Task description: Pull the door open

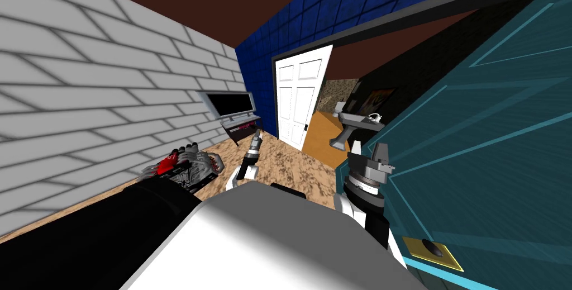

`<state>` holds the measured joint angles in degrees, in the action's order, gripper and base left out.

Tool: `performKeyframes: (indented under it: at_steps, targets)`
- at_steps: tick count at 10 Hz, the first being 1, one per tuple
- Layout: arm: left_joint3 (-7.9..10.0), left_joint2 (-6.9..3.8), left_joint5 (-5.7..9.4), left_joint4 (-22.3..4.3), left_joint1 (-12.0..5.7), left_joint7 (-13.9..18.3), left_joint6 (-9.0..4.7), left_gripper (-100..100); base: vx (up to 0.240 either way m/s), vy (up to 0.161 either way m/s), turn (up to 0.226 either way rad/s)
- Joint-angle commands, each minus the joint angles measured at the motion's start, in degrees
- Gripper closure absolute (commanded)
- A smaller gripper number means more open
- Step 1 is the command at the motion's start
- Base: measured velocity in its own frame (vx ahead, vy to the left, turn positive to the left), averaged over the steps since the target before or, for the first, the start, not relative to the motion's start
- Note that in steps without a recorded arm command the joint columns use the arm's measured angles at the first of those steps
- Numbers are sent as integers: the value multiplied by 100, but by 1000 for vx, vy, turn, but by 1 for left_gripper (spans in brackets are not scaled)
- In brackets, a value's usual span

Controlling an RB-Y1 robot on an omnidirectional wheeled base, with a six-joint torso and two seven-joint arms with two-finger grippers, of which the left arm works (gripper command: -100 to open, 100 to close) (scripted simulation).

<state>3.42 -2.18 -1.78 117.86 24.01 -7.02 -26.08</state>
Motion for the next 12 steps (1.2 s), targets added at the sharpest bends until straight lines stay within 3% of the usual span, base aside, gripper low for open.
performKeyframes:
  at_steps: [1,7,8,12]
  targets:
    - [2,-34,29,-236,-100,24,-67,-100,85,-26,-58]
    - [-3,-155,143,-1131,-475,115,-296,-100,92,-27,-85]
    - [-3,-155,143,-1140,-475,115,-296,-100,70,-11,-27]
    - [-6,-230,229,-1826,-759,184,-469,-100,84,-23,-90]
